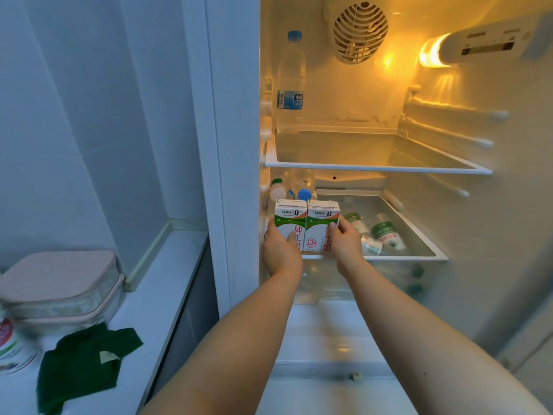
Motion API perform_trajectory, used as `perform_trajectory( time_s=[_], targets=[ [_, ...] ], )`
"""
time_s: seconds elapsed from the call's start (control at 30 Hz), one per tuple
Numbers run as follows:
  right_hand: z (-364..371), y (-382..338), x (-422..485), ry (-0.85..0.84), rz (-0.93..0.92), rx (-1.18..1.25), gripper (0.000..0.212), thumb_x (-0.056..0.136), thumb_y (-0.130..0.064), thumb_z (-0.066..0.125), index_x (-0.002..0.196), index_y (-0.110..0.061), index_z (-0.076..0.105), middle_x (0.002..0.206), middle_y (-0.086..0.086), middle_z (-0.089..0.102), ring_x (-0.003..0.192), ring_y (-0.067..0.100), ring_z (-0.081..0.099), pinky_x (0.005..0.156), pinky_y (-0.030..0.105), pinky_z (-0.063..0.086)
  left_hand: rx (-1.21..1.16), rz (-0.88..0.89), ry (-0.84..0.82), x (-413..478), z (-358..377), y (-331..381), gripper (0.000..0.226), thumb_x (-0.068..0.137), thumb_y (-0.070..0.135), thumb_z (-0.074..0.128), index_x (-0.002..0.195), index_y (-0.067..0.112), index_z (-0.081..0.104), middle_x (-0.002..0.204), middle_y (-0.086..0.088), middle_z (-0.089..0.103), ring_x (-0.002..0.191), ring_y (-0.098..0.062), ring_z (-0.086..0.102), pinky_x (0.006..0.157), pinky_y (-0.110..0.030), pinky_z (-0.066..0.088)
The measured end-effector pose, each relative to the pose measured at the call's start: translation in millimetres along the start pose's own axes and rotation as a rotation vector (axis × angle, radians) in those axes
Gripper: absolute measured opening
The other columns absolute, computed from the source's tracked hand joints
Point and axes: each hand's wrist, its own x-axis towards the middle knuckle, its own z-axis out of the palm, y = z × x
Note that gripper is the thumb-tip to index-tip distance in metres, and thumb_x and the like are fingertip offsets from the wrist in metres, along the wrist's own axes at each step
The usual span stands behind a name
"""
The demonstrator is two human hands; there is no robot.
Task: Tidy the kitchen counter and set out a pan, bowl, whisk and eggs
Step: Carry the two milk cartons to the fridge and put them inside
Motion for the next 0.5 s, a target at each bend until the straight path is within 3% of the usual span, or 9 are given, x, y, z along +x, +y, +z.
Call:
perform_trajectory(
  time_s=[0.1, 0.23, 0.5],
  targets=[
    [-1.5, -2.9, 0.9, 0.007, -0.001, -0.053, 0.027, 0.099, -0.009, 0.040, 0.104, -0.026, 0.061, 0.114, 0.007, 0.064, 0.104, 0.023, 0.061, 0.089, 0.045, 0.053, 0.045, -0.003, 0.013, 0.2, -1.9, 3.5, 0.032, 0.093, 0.022, 0.057, 0.125, 0.019, 0.050, 0.121, -0.003, 0.062, 0.108, -0.021, 0.062, 0.079, -0.029, 0.053],
    [-3.4, -3.0, 0.3, 0.011, -0.012, -0.103, 0.027, 0.099, -0.010, 0.039, 0.102, -0.028, 0.059, 0.116, 0.008, 0.063, 0.106, 0.023, 0.061, 0.090, 0.046, 0.053, 0.073, 0.000, 0.005, -2.0, -1.8, 3.3, 0.033, 0.093, 0.025, 0.058, 0.125, 0.020, 0.050, 0.121, -0.002, 0.063, 0.107, -0.021, 0.063, 0.079, -0.030, 0.054],
    [-8.2, -16.4, -9.2, -0.054, 0.013, -0.170, 0.035, 0.100, -0.008, 0.034, 0.131, -0.013, 0.049, 0.125, 0.009, 0.059, 0.109, 0.022, 0.057, 0.089, 0.036, 0.049, -0.011, -0.055, -0.090, -9.3, -7.0, 9.1, 0.045, 0.091, 0.021, 0.062, 0.133, 0.018, 0.044, 0.128, -0.003, 0.059, 0.114, -0.023, 0.059, 0.086, -0.033, 0.052]
  ],
)
